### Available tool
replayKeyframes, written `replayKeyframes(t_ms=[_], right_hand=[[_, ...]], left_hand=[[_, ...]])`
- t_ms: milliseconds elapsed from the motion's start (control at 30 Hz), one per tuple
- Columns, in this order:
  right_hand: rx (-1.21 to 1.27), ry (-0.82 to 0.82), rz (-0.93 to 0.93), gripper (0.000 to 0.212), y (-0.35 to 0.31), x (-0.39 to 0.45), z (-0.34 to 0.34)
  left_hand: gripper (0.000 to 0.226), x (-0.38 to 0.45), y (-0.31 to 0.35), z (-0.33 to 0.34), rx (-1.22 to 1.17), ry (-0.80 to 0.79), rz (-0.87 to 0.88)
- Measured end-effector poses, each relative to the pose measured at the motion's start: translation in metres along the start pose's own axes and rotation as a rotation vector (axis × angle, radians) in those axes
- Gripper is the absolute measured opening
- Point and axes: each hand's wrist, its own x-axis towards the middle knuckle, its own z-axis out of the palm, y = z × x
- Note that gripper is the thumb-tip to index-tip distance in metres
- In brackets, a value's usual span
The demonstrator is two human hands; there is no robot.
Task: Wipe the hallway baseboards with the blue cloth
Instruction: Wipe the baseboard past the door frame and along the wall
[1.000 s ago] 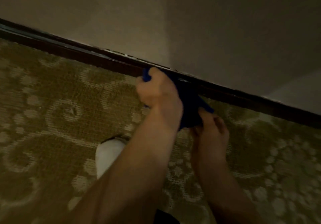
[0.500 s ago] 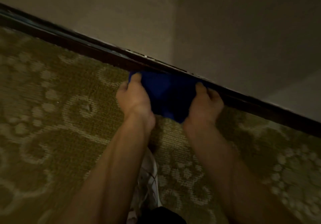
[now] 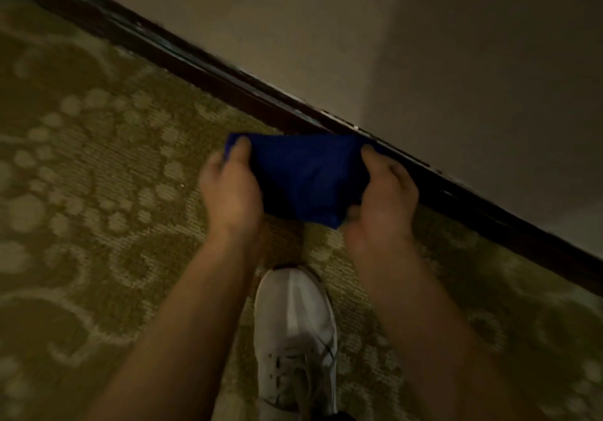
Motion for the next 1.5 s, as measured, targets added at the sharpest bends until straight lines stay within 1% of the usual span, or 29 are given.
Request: replayKeyframes(t_ms=[33, 100, 200, 267, 333, 367, 433, 467, 500, 533, 567, 633, 733, 800, 833, 867, 933, 1000, 1033, 1067, 1100, 1167, 1200, 1233, 1267, 1300, 1367, 1433, 1500], right_hand=[[0.046, -0.056, 0.036, 0.01, 0.001, -0.005, 0.009], [0.097, -0.162, 0.125, 0.013, 0.008, -0.013, 0.026], [0.07, -0.247, 0.256, 0.005, 0.02, -0.021, 0.037], [0.091, -0.235, 0.285, 0.003, 0.02, -0.018, 0.031], [0.111, -0.181, 0.246, 0.013, 0.013, -0.01, 0.018], [0.122, -0.167, 0.207, 0.014, 0.008, -0.006, 0.01], [0.128, -0.175, 0.123, 0.006, 0.001, 0.0, -0.005], [0.143, -0.153, 0.105, 0.008, -0.002, 0.002, -0.012], [0.147, -0.101, 0.08, 0.013, -0.004, 0.004, -0.019], [0.141, -0.041, 0.073, 0.017, -0.004, 0.004, -0.026], [0.159, -0.003, 0.093, 0.017, -0.005, 0.005, -0.032], [0.163, -0.011, 0.109, 0.012, -0.007, 0.008, -0.037], [0.107, -0.104, 0.096, 0.011, -0.002, 0.005, -0.02], [0.091, -0.146, 0.104, 0.009, 0.001, 0.001, -0.005], [0.09, -0.147, 0.103, 0.008, 0.0, 0.0, 0.0], [0.094, -0.122, 0.106, 0.007, -0.001, 0.0, 0.0], [0.102, -0.037, 0.105, 0.006, -0.005, 0.002, -0.015], [0.094, 0.057, 0.084, 0.015, -0.012, 0.003, -0.046], [0.099, 0.101, 0.08, 0.02, -0.014, 0.002, -0.063], [0.108, 0.136, 0.077, 0.023, -0.015, 0.0, -0.077], [0.108, 0.165, 0.073, 0.026, -0.016, -0.004, -0.089], [0.11, 0.193, 0.074, 0.028, -0.014, -0.009, -0.097], [0.111, 0.19, 0.071, 0.028, -0.013, -0.011, -0.094], [0.103, 0.17, 0.062, 0.028, -0.01, -0.012, -0.088], [0.09, 0.134, 0.053, 0.029, -0.008, -0.013, -0.078], [0.075, 0.088, 0.05, 0.028, -0.005, -0.013, -0.064], [0.041, -0.009, 0.044, 0.02, -0.001, -0.017, -0.031], [0.022, -0.114, 0.04, 0.012, 0.004, -0.023, 0.003], [0.022, -0.237, 0.038, 0.008, 0.012, -0.032, 0.036]], left_hand=[[0.012, 0.011, 0.011, -0.004, -0.016, 0.016, 0.016], [0.024, 0.032, 0.037, -0.013, -0.044, 0.049, 0.048], [0.029, 0.062, 0.061, -0.01, 0.062, 0.093, 0.044], [0.029, 0.073, 0.063, 0.007, 0.141, 0.084, 0.061], [0.016, 0.073, 0.055, 0.032, 0.202, 0.129, 0.127], [0.017, 0.068, 0.051, 0.043, 0.221, 0.153, 0.143], [0.034, 0.057, 0.038, 0.056, 0.243, 0.191, 0.183], [0.034, 0.047, 0.03, 0.06, 0.28, 0.177, 0.217], [0.026, 0.043, 0.02, 0.059, 0.338, 0.146, 0.25], [0.015, 0.037, 0.012, 0.057, 0.407, 0.075, 0.272], [0.011, 0.033, 0.007, 0.056, 0.454, 0.009, 0.254], [0.015, 0.033, 0.011, 0.053, 0.434, -0.043, 0.161], [0.005, 0.049, 0.033, 0.046, 0.278, 0.048, 0.109], [0.013, 0.057, 0.04, 0.048, 0.211, 0.138, 0.137], [0.011, 0.055, 0.037, 0.053, 0.193, 0.183, 0.181], [0.008, 0.05, 0.03, 0.061, 0.195, 0.232, 0.243], [0.014, 0.036, 0.005, 0.077, 0.245, 0.308, 0.344], [0.017, 0.012, -0.028, 0.091, 0.301, 0.335, 0.41], [0.018, -0.002, -0.042, 0.095, 0.354, 0.297, 0.455], [0.019, -0.014, -0.054, 0.095, 0.425, 0.208, 0.479], [0.02, -0.025, -0.061, 0.092, 0.499, 0.082, 0.464], [0.022, -0.025, -0.065, 0.08, 0.547, -0.177, 0.335], [0.024, -0.017, -0.06, 0.072, 0.491, -0.266, 0.248], [0.024, -0.008, -0.052, 0.063, 0.4, -0.303, 0.186], [0.021, 0.001, -0.04, 0.054, 0.303, -0.288, 0.167], [0.018, 0.01, -0.028, 0.045, 0.211, -0.243, 0.168], [0.015, 0.025, -0.004, 0.027, 0.042, -0.148, 0.148], [0.015, 0.042, 0.021, 0.006, -0.069, -0.033, 0.14], [0.009, 0.062, 0.042, -0.02, -0.162, 0.048, 0.149]])
